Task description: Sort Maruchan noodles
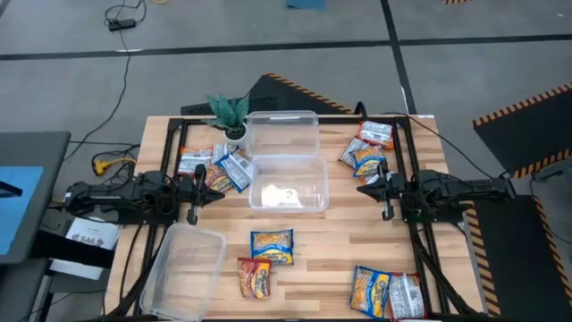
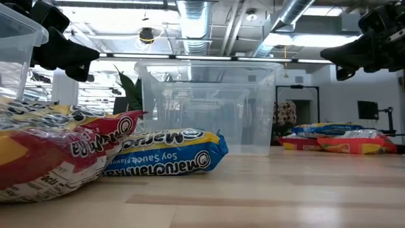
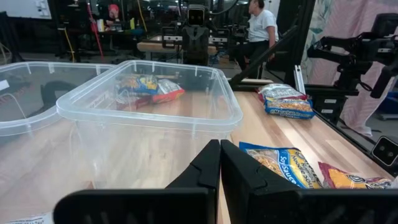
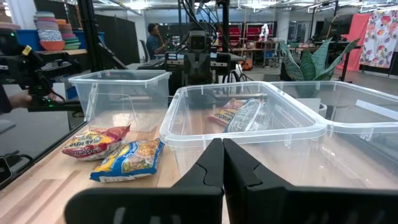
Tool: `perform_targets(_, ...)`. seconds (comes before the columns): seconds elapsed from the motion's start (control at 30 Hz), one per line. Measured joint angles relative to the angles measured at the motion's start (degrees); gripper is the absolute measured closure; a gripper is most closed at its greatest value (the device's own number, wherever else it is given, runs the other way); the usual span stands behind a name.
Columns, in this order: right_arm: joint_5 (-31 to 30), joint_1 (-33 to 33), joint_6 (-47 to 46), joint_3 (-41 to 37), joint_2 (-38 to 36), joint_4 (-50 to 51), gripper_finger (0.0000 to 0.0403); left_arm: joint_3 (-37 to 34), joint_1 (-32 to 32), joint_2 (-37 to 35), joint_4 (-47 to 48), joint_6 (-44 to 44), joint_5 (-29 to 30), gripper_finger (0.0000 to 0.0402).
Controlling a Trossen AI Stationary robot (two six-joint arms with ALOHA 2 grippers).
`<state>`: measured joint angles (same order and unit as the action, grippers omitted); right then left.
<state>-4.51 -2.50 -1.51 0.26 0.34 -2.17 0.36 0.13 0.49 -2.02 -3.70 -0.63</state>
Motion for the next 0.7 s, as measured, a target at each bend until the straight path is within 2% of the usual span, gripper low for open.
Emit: perform_targets(0.7, -0.1, 0.0, -1.6, 0.0, 0.0, -1.6, 0.0387, 0.0, 0.0, 0.0, 0.0, 0.0, 0.0, 0.0401)
